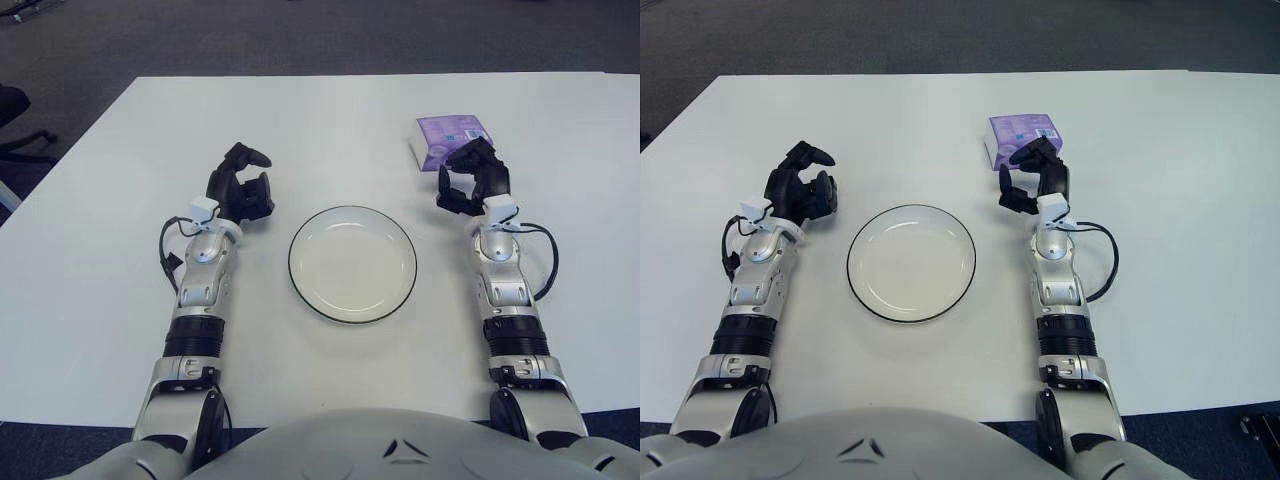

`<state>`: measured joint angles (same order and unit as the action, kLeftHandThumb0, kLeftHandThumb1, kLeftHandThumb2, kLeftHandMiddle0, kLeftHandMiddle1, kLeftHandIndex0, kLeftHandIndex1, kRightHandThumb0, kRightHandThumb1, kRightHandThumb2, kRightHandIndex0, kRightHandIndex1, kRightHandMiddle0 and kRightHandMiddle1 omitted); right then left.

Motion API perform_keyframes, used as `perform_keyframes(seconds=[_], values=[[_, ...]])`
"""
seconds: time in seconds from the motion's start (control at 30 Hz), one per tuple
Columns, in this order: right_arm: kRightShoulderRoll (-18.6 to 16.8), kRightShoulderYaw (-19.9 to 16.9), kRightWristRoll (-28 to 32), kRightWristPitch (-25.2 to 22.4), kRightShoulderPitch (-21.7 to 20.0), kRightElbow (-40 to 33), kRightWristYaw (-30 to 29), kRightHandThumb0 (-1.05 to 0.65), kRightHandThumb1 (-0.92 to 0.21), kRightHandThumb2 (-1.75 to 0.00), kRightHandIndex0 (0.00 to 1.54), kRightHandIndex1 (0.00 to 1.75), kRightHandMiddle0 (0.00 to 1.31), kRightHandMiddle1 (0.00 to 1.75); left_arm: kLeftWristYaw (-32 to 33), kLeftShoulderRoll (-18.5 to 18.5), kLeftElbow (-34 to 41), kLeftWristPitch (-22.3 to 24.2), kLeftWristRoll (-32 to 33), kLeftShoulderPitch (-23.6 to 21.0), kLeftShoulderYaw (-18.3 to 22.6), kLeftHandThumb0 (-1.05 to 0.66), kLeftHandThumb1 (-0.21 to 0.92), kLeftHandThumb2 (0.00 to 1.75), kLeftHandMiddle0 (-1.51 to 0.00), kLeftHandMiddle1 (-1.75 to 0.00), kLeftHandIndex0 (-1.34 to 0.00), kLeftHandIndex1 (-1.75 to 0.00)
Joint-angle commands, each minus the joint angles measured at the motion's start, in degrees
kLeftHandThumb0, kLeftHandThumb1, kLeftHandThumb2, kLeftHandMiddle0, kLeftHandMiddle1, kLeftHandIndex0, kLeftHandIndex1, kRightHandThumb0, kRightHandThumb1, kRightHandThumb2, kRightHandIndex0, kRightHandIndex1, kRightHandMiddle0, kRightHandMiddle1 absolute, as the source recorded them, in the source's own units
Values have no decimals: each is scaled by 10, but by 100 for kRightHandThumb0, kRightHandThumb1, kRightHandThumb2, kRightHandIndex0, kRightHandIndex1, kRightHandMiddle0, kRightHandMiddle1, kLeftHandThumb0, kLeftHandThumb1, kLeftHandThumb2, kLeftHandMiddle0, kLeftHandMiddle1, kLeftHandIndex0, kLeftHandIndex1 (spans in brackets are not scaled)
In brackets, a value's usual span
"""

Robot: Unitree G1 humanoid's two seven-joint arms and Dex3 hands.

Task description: Put the tissue paper into the plate.

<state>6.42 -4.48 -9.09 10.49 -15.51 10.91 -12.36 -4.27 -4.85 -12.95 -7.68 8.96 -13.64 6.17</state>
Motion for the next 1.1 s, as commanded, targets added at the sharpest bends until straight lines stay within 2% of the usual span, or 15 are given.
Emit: perform_keyframes(seconds=[0.0, 0.07, 0.1, 0.23, 0.47, 0.63, 0.77, 0.83, 0.87, 0.9, 0.93, 1.0, 1.07], values=[[29, 2, -24, 37, 55, 27, 3, -43, -46, -113, 82, 175, 49, 175, 5, 47, -66, 0, 0, 105, -10, -46, 36, 126, -129, -175, -58, -175], [40, 0, -33, 40, 53, 22, 6, -43, -46, -113, 82, 175, 50, 175, 6, 47, -66, -1, 0, 105, -10, -46, 36, 126, -129, -175, -57, -175], [45, 0, -38, 39, 52, 18, 8, -28, -37, -123, 78, 175, 50, 170, 6, 47, -66, -1, 0, 105, -9, -46, 36, 126, -129, -175, -57, -175], [66, -1, -66, 20, 43, -10, 15, -8, -24, -137, 73, 175, 52, 165, 6, 47, -67, -2, -2, 105, -8, -46, 37, 126, -129, -175, -57, -175], [104, 10, -133, 2, 28, -22, 9, -1, -24, -139, 68, 175, 46, 168, 5, 48, -67, -4, -2, 106, -6, -46, 37, 125, -129, -175, -57, -175], [138, 20, -171, 5, 10, -8, 6, -1, -34, -128, 62, 170, 35, 173, 4, 49, -66, -3, 0, 106, -4, -46, 37, 125, -129, -175, -57, -175], [170, 31, -209, 18, -7, 9, -7, -1, -54, -101, 51, 162, 24, 174, 1, 49, -64, -2, 2, 107, -2, -46, 37, 125, -129, -175, -57, -175], [178, 35, -222, 24, -12, 15, -16, -1, -60, -93, 49, 159, 22, 174, 0, 49, -65, -2, 3, 107, -1, -46, 37, 125, -129, -175, -57, -175], [189, 42, -241, 32, -18, 24, -29, -1, -68, -80, 46, 155, 19, 172, -1, 48, -65, -3, 3, 107, -1, -46, 37, 125, -129, -175, -57, -175], [197, 47, -254, 38, -23, 31, -38, -13, -77, -69, 41, 145, 20, 172, -1, 48, -65, -3, 3, 107, -1, -46, 37, 125, -129, -175, -57, -175], [207, 53, -269, 45, -30, 40, -50, -18, -80, -65, 39, 141, 20, 172, -1, 48, -66, -3, 2, 107, -1, -46, 37, 126, -129, -175, -57, -175], [220, 62, -288, 54, -40, 54, -66, -44, -76, -71, 34, 126, 10, 153, -2, 47, -66, -3, 2, 106, -1, -46, 37, 126, -129, -175, -57, -175], [230, 69, -300, 60, -48, 66, -78, -57, -76, -73, 31, 118, 6, 145, -2, 46, -66, -2, 2, 106, -1, -46, 36, 126, -129, -175, -57, -175]])
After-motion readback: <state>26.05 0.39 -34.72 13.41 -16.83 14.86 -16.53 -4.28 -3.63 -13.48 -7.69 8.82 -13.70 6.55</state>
